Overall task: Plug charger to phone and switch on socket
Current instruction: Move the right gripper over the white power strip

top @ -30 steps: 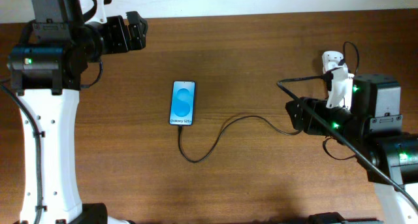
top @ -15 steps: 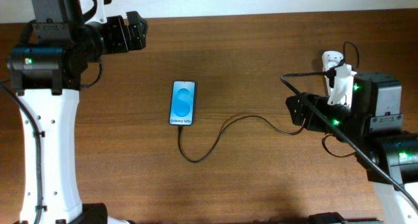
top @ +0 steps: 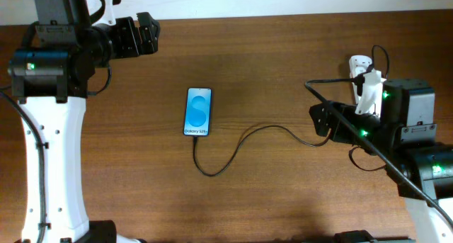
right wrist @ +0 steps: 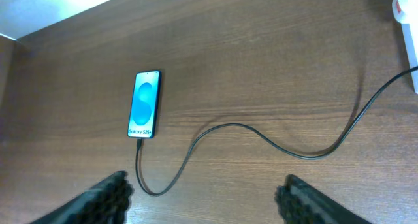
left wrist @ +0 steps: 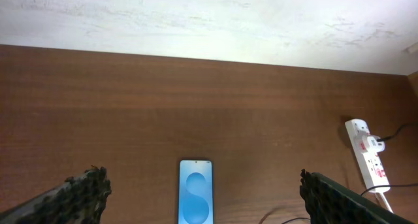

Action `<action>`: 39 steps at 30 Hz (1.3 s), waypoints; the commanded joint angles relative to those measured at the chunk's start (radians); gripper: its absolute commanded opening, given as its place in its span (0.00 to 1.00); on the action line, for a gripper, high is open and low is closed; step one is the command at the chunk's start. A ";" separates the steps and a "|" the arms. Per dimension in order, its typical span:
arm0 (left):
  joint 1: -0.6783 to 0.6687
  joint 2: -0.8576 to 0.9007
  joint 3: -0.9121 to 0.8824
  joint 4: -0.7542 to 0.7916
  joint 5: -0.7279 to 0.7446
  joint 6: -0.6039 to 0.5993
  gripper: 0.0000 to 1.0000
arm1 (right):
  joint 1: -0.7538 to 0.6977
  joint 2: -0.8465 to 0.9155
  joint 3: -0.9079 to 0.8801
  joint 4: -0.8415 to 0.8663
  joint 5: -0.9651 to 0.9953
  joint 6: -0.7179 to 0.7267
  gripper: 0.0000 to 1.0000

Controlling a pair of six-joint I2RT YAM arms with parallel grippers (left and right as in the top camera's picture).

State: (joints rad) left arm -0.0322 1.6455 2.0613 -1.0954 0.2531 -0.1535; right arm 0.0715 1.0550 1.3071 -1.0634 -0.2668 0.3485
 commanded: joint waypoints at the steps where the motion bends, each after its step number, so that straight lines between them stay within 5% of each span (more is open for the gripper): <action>1: 0.003 -0.010 0.009 0.002 -0.008 0.005 0.99 | -0.043 0.007 0.049 -0.023 0.044 0.035 0.80; 12: 0.003 -0.010 0.009 0.002 -0.008 0.005 0.99 | -0.297 0.047 0.057 -0.135 0.096 -0.063 0.81; 39: 0.003 -0.010 0.009 0.002 -0.008 0.005 0.99 | -0.311 0.082 0.056 -0.217 0.148 -0.136 0.82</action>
State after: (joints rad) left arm -0.0322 1.6455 2.0613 -1.0950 0.2531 -0.1535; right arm -0.2314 1.1297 1.3464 -1.2789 -0.1307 0.2245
